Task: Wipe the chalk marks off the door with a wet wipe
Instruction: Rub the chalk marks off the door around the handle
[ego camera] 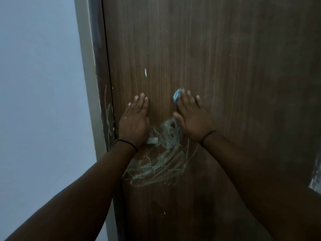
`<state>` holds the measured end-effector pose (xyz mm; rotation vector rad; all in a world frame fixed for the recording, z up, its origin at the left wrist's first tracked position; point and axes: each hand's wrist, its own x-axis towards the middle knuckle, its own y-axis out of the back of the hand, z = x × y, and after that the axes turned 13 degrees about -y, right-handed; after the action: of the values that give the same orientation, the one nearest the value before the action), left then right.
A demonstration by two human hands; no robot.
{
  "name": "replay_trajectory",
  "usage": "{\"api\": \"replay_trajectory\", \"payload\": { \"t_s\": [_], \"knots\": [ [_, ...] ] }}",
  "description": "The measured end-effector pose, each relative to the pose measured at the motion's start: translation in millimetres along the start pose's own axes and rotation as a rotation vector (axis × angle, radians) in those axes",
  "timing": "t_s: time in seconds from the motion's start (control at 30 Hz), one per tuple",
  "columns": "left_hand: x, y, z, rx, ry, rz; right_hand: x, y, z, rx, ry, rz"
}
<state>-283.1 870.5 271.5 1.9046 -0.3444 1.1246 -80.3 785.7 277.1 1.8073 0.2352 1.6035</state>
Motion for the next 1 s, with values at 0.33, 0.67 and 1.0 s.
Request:
{"api": "replay_trajectory", "payload": {
  "t_s": [0.33, 0.67, 1.0],
  "knots": [
    [-14.4, 1.2, -6.3, -0.023, -0.023, -0.030, -45.8, -27.1, -0.9, -0.051, 0.127, -0.058],
    [-19.3, 0.1, -4.9, -0.045, -0.014, -0.025, -28.3, -20.1, -33.7, 0.021, 0.087, -0.038],
    [-17.3, -1.7, -1.0, -0.036, 0.011, -0.005, 48.7, 18.0, -58.7, 0.147, -0.071, 0.079]
  ]
}}
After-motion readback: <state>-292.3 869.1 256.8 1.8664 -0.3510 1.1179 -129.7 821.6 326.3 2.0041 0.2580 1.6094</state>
